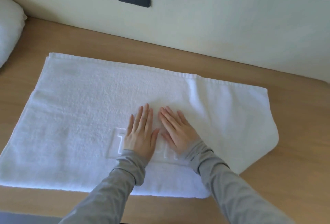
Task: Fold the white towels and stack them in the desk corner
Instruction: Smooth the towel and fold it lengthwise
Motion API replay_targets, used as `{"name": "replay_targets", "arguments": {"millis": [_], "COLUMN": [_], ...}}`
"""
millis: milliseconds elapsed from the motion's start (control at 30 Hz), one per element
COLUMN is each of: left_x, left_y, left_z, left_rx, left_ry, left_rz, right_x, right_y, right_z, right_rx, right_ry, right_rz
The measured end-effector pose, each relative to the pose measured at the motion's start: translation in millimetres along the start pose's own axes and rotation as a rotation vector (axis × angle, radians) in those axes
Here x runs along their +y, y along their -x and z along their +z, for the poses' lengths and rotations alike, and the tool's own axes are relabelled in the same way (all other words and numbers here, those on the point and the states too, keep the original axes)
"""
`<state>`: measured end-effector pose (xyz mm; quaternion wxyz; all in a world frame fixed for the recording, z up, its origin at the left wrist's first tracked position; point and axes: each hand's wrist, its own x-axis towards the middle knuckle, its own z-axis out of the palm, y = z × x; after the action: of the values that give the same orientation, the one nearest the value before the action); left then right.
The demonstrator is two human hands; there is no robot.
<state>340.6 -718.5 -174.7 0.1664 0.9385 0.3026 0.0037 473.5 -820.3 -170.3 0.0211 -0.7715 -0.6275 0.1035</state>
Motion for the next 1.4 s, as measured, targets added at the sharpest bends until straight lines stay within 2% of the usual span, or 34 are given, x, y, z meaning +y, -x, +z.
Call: {"name": "replay_targets", "arguments": {"millis": [133, 367, 500, 533, 600, 700, 767, 800, 900, 1033, 1167, 1267, 1400], "left_x": [2.1, 2.4, 2.4, 2.9, 3.4, 4.4, 5.9, 6.5, 7.8, 9.3, 11.4, 11.7, 10.6], "left_y": [-4.2, -5.8, -6.6, -6.8, -7.2, -7.3, -7.4, -7.4, -7.0, -5.7, -5.4, -4.0, -3.9], "left_z": [12.0, 17.4, 18.9, 18.9, 18.3, 17.5, 16.8, 16.1, 14.1, 12.5, 10.7, 9.9, 9.6], "left_rx": [0.006, 0.038, 0.044, 0.044, 0.05, 0.051, 0.049, 0.048, 0.038, 0.027, 0.023, 0.015, 0.002], "left_ry": [-0.082, -0.101, -0.112, -0.112, -0.113, -0.112, -0.115, -0.117, -0.122, -0.114, -0.096, -0.091, -0.091], "left_rz": [-0.034, -0.051, -0.069, -0.071, -0.072, -0.076, -0.076, -0.075, -0.08, -0.077, -0.076, -0.076, -0.068], "right_x": [64.9, 190.4, 196.2, 193.7, 190.9, 193.8, 191.1, 189.4, 185.8, 186.4, 191.8, 195.1, 188.1], "right_y": [-11.2, 2.6, 0.8, 5.6, 29.6, 96.1, 133.7, 146.6, 163.3, 167.9, 178.1, 184.1, 173.8], "right_z": [-4.7, -12.3, -17.8, -21.3, -28.8, -31.2, -28.6, -26.0, -21.9, -27.9, -37.1, -54.5, -97.0], "right_rx": [-0.061, -0.033, -0.039, 0.022, 0.271, 0.65, 0.745, 0.753, 0.676, 0.694, 0.602, 0.4, 0.216], "right_ry": [0.05, 0.067, -0.015, -0.074, -0.258, -0.593, -0.885, -1.011, -1.225, -1.556, -1.748, -1.679, -1.28], "right_rz": [-0.001, 0.468, 0.48, 0.483, 0.569, 0.939, 1.199, 1.27, 1.26, 1.239, 1.233, 1.156, 0.98]}}
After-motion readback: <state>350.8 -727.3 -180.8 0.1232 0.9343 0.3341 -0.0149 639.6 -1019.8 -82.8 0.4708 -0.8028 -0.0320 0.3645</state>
